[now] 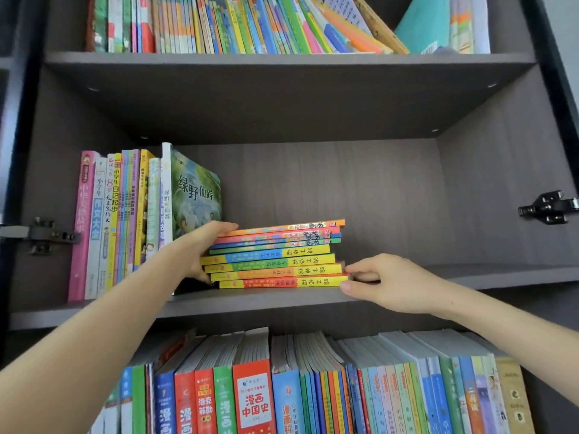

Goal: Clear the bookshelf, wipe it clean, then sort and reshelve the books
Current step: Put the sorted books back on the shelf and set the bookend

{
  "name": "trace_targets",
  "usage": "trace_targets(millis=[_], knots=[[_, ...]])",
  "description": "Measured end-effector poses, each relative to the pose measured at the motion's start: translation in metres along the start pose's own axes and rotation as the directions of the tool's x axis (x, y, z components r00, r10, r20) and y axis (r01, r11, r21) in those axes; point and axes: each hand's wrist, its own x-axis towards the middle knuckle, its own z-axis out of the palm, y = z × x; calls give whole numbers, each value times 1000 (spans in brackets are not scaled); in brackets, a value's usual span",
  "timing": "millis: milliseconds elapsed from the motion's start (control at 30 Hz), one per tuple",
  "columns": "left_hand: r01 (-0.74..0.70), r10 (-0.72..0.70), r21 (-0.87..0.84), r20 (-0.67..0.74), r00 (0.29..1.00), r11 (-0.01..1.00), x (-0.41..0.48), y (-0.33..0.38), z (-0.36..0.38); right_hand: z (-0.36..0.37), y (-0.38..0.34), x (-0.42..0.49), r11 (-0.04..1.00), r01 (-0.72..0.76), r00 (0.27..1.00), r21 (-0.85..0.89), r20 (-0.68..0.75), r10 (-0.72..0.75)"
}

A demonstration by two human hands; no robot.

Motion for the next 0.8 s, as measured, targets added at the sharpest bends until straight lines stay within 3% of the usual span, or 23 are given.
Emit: trace_targets(millis=[167,433,567,667,700,733,800], knots=[[67,-62,-123,45,997,990,-4,-4,4,7,-3,-4,1000,0,997,-8,-83,-1],[24,-20,-148,28,999,989,-26,-2,17,8,-11,-20,999,-30,977,-41,-213,20],[-53,54,-50,19,998,997,-50,1,13,-6,-10,-43,997,-78,960,7,-270,77],[-126,125,179,16,992,976,-71,15,5,-17,-15,-56,983,-156,924,91,-337,178],[-155,186,384,-47,981,910,-75,20,3,-16,-14,-60,981,-186,902,54,-385,193],[-161,303,615,-133,944,772,-83,23,3,-13,-12,-63,974,-225,874,8,-440,206],[-254,653,853,-127,747,456,-95,22,11,-2,-6,-68,962,-273,839,26,-482,251]])
